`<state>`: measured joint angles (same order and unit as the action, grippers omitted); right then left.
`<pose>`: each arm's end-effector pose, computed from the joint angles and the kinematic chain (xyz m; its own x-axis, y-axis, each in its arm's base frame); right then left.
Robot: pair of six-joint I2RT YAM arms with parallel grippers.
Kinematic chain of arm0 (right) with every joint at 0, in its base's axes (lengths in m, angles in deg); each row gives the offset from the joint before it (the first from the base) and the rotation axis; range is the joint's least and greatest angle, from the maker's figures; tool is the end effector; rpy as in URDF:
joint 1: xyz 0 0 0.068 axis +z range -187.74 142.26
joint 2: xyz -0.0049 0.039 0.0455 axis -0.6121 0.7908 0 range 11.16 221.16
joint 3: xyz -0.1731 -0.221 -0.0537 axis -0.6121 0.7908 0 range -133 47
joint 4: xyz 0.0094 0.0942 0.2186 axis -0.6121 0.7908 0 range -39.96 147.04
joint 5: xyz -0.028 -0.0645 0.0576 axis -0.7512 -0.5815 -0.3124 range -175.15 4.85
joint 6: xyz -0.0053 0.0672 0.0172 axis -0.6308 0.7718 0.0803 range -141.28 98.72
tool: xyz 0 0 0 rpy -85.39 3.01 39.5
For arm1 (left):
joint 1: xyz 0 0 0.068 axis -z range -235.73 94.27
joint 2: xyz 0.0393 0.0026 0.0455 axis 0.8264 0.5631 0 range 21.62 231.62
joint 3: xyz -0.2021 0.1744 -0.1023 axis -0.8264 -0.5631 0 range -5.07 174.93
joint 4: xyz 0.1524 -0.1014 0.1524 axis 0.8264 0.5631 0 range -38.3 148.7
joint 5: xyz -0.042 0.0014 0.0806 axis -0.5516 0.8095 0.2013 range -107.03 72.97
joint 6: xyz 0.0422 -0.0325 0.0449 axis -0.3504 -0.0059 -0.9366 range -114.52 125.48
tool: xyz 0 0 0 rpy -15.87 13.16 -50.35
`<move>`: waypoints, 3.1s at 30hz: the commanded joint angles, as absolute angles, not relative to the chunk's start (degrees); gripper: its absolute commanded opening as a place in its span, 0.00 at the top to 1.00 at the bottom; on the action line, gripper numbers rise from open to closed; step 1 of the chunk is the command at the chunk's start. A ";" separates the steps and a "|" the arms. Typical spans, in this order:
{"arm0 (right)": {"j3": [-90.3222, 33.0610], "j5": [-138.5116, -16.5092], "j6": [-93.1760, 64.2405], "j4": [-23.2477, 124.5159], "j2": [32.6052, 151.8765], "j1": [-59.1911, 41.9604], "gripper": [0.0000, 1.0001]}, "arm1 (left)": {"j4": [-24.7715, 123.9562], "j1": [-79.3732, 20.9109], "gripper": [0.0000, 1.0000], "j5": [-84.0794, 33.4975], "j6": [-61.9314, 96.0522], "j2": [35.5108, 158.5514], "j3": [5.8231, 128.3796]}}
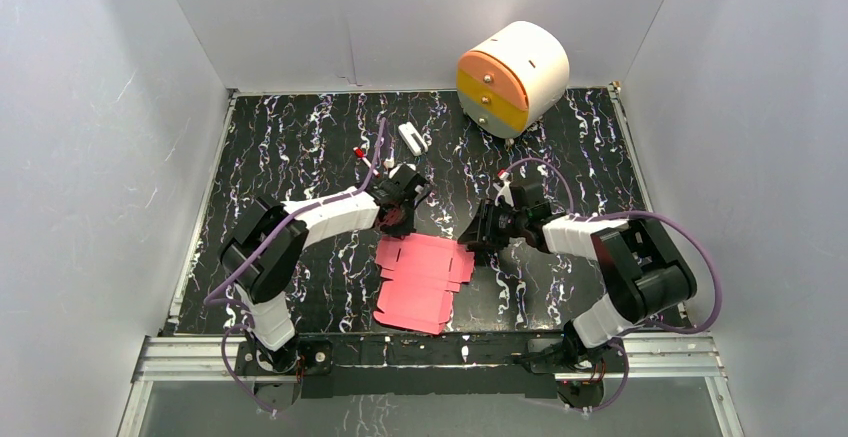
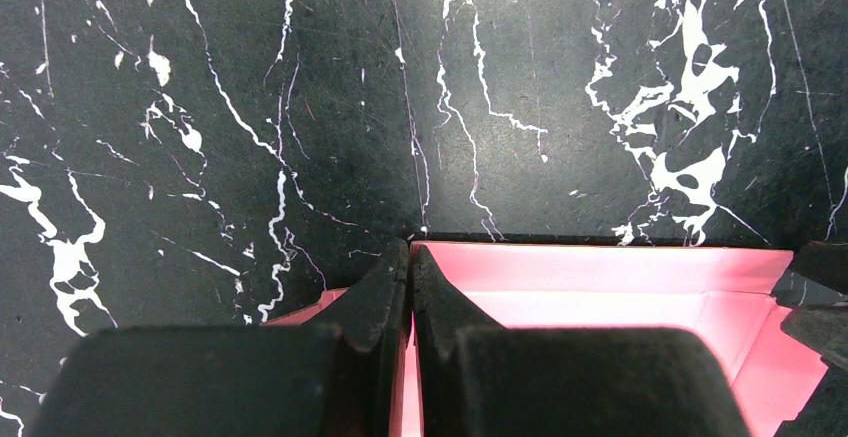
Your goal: Fold the paper box
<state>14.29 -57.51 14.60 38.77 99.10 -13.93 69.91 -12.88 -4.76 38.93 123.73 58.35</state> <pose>0.2403 0.1346 0.1581 -0.9033 0.1690 -0.3944 -0.1651 0.7116 0.6829 0.2706 -0.2346 0.1858 -0.8318 0.0369 -0.5538 0.1450 0.9776 -0.1526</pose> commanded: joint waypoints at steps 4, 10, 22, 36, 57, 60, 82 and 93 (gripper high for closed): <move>13.62 -55.69 16.77 33.91 101.97 -12.17 0.57 | 69.46 -13.76 1.00 -6.16 39.75 120.77 57.38; 9.59 -58.75 15.11 38.57 101.46 -9.95 0.71 | 69.36 -13.81 1.00 -5.89 39.93 120.50 57.09; 1.58 -62.04 13.45 43.59 101.80 -6.20 0.76 | 68.75 -13.94 1.00 -4.75 40.28 120.61 56.76; -12.35 -75.62 7.15 59.63 110.40 0.45 0.77 | 68.23 -13.99 1.00 -3.85 41.06 118.86 56.23; -24.05 -88.83 -0.95 68.93 113.71 2.24 0.72 | 69.00 -16.08 0.80 -3.67 40.21 115.08 58.65; -23.74 -89.88 -1.92 68.70 111.94 2.16 0.67 | 69.46 -17.35 0.70 -4.24 40.02 112.32 57.51; -0.44 -71.09 -0.68 46.55 96.47 2.25 0.41 | 63.91 -24.62 0.33 -24.58 46.79 95.24 35.81; 5.47 -70.02 2.16 37.27 98.17 2.25 0.45 | 59.65 -24.62 0.47 -28.68 48.66 99.18 32.20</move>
